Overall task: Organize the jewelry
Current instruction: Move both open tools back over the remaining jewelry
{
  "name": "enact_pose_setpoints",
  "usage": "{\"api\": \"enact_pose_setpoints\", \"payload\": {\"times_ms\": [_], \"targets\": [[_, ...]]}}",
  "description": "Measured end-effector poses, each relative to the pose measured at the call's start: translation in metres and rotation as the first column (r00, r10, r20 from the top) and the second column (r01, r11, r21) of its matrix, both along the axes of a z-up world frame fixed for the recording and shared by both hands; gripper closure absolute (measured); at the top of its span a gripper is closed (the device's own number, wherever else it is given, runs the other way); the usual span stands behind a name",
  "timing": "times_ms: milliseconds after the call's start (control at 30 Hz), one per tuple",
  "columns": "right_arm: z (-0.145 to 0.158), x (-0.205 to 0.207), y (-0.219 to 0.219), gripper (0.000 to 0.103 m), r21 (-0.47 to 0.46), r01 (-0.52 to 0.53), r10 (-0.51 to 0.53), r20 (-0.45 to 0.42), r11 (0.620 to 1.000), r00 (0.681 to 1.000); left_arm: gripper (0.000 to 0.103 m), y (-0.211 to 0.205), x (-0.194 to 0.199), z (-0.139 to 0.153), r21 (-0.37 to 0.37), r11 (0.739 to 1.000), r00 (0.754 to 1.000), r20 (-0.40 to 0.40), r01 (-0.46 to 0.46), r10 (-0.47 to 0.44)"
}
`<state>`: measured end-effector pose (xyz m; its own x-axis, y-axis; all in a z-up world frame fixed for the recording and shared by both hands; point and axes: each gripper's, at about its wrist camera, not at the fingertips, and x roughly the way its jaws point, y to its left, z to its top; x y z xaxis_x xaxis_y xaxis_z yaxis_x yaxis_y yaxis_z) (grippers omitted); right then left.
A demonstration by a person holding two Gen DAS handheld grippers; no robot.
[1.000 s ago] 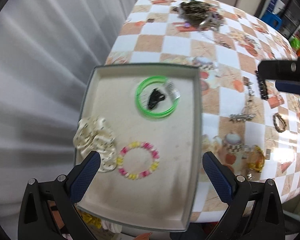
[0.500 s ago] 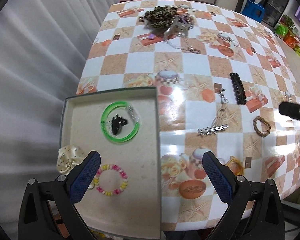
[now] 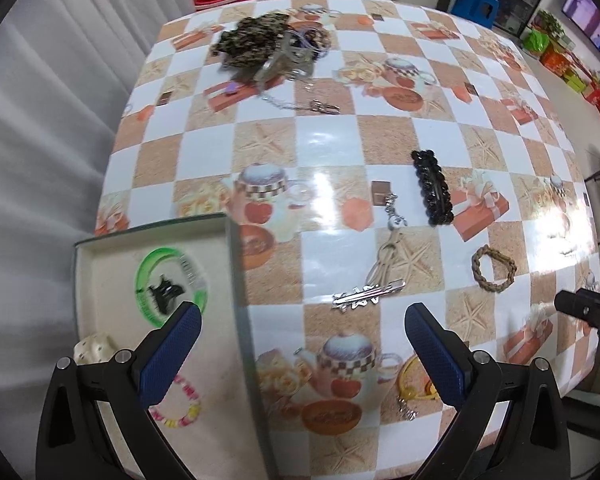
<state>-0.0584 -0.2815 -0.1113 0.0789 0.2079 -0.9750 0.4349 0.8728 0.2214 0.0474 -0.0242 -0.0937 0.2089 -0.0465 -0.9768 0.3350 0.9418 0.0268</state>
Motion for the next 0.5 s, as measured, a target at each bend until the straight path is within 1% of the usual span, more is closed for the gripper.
{"api": "enact_pose_setpoints", "payload": {"times_ms": [233,267,300,400,500], "targets": [[-0.014,-0.007,0.003,0.019,-0.019,-0.029,0.028,-0.031,0.999,0.999,0.0,-0.017,-0.003,-0.02,0.001,0.997,0.997,-0.022,0.077,-0.077],[-0.016,-0.006,0.004,0.019,-0.021,-0.034,0.033,-0.032,0.999,0.999,0.003,-0.019,-0.004,-0.022,0.003,0.996,0.996,-0.023,0.088,-0.088],[-0.017,-0.004,0.006,0.019,-0.022,-0.04,0.039,-0.032,0.999,0.999,0.01,-0.02,-0.004,-0.025,0.009,0.995,0.995,-0.026,0.096,-0.095],[-0.021,0.003,0.01,0.019,-0.033,-0.068,0.067,-0.028,0.997,0.997,0.01,-0.024,-0.004,-0.033,0.015,0.994,0.993,-0.045,0.108,-0.107],[-0.024,0.014,0.015,0.019,-0.047,-0.099,0.098,-0.02,0.994,0.995,0.01,-0.027,0.001,-0.035,-0.002,0.995,0.993,-0.053,0.104,-0.103]]}}
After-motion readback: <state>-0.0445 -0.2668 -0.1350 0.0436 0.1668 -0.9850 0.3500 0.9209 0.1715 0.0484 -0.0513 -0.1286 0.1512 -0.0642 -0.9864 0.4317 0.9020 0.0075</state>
